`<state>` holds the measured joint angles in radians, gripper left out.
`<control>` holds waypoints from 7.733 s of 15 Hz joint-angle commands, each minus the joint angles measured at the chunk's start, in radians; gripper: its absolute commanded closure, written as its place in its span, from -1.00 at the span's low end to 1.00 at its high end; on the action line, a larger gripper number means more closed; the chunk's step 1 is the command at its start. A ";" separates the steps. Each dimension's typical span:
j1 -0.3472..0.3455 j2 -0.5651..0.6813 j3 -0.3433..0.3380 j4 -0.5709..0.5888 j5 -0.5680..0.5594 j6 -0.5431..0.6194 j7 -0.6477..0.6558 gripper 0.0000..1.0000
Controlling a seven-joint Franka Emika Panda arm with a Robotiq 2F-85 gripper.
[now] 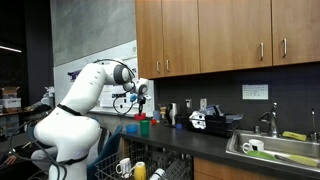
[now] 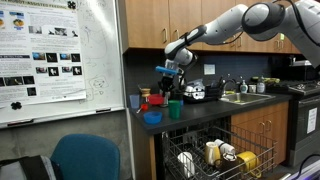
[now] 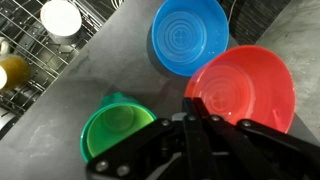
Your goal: Remove the red bowl from the blue bowl and put it on the right side of the counter.
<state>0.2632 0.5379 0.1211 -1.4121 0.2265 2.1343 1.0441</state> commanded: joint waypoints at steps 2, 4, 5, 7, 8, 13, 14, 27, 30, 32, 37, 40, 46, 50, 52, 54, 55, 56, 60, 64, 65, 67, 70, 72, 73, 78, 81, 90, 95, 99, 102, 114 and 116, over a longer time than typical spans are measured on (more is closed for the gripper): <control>-0.028 -0.137 -0.020 -0.171 0.028 0.079 0.031 0.98; -0.038 -0.177 -0.031 -0.227 0.024 0.106 0.057 0.98; -0.043 -0.200 -0.036 -0.258 0.022 0.117 0.069 0.98; -0.050 -0.240 -0.049 -0.314 0.012 0.132 0.104 0.98; -0.056 -0.262 -0.053 -0.345 0.012 0.141 0.117 0.98; -0.079 -0.349 -0.071 -0.479 0.009 0.174 0.189 0.98; -0.084 -0.361 -0.071 -0.500 0.010 0.183 0.200 0.98; -0.138 -0.523 -0.056 -0.775 0.104 0.333 0.276 0.98; -0.136 -0.510 -0.052 -0.760 0.123 0.348 0.258 0.98; -0.134 -0.497 -0.047 -0.743 0.127 0.352 0.247 0.98; -0.129 -0.464 -0.029 -0.695 0.155 0.350 0.198 0.98; -0.123 -0.447 -0.012 -0.665 0.182 0.349 0.161 0.98; -0.123 -0.426 0.001 -0.647 0.211 0.345 0.138 0.98; -0.139 -0.450 -0.015 -0.686 0.214 0.360 0.151 0.98; -0.148 -0.460 -0.026 -0.702 0.209 0.362 0.163 0.98; -0.155 -0.464 -0.036 -0.717 0.200 0.362 0.180 0.98; -0.157 -0.463 -0.040 -0.724 0.196 0.363 0.192 0.98; -0.160 -0.463 -0.044 -0.732 0.197 0.363 0.198 0.98; -0.160 -0.441 -0.048 -0.749 0.193 0.357 0.225 0.98; -0.158 -0.416 -0.041 -0.764 0.210 0.361 0.224 0.98; -0.158 -0.410 -0.040 -0.766 0.211 0.361 0.221 0.98; -0.158 -0.395 -0.038 -0.767 0.215 0.363 0.213 0.98; -0.158 -0.369 -0.031 -0.763 0.234 0.379 0.181 0.98; -0.159 -0.355 -0.025 -0.760 0.258 0.385 0.163 0.69; -0.159 -0.349 -0.024 -0.759 0.265 0.390 0.158 0.40; -0.156 -0.364 -0.027 -0.763 0.259 0.377 0.155 -0.20; -0.147 -0.399 -0.026 -0.757 0.236 0.370 0.167 -0.65; -0.116 -0.497 -0.009 -0.682 0.064 0.158 0.166 -1.00; -0.088 -0.507 0.025 -0.597 -0.096 0.027 0.101 -1.00; -0.066 -0.499 0.051 -0.526 -0.166 -0.043 -0.038 -1.00; -0.060 -0.507 0.059 -0.499 -0.199 -0.079 -0.164 -1.00; -0.081 -0.547 0.051 -0.519 -0.289 -0.097 -0.405 -1.00; -0.082 -0.543 0.051 -0.511 -0.315 -0.109 -0.380 -1.00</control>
<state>0.1844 0.0081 0.1736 -1.9235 -0.0500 2.0487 0.6480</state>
